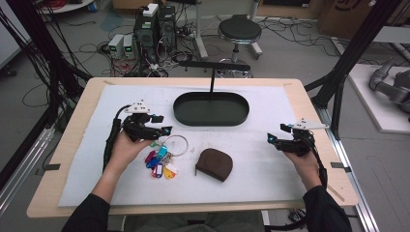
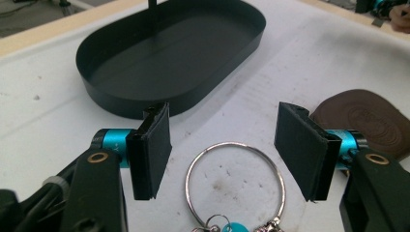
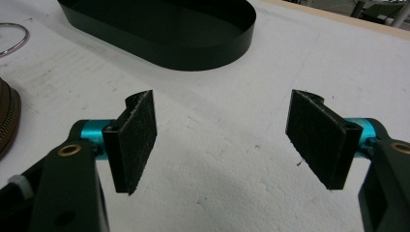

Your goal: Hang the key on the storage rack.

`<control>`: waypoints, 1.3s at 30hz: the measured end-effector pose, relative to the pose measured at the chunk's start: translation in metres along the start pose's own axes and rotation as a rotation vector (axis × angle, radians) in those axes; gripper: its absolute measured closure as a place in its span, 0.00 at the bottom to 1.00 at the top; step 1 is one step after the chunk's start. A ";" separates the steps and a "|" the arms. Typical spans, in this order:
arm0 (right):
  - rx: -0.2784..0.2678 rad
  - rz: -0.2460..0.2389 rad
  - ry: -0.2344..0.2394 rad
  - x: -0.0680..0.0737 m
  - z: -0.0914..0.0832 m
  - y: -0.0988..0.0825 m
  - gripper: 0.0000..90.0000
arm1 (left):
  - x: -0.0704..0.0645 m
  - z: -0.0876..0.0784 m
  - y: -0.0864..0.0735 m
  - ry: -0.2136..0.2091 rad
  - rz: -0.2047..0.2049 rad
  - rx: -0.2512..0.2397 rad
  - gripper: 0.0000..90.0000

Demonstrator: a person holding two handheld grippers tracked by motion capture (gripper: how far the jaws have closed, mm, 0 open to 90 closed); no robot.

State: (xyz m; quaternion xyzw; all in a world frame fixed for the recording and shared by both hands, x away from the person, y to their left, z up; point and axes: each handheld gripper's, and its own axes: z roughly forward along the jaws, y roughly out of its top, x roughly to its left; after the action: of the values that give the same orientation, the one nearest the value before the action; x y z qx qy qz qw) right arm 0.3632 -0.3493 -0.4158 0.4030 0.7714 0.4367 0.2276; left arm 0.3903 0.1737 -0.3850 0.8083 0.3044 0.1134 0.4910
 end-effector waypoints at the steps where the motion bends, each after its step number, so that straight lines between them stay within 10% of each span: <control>1: 0.000 0.000 0.000 0.000 0.000 0.000 0.30 | 0.000 0.001 0.000 0.003 0.000 0.010 0.42; 27: 0.004 0.002 0.009 -0.001 -0.001 0.000 0.30 | 0.007 0.038 -0.015 0.078 -0.022 0.261 0.72; 39: 0.004 0.003 0.009 0.000 -0.001 0.000 0.30 | 0.010 0.042 -0.024 0.112 -0.062 0.274 0.75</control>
State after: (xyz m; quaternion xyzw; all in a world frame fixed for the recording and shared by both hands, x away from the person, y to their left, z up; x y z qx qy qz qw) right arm 0.3625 -0.3496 -0.4156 0.4026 0.7727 0.4372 0.2228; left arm 0.4096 0.1571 -0.4277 0.8504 0.3688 0.1006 0.3616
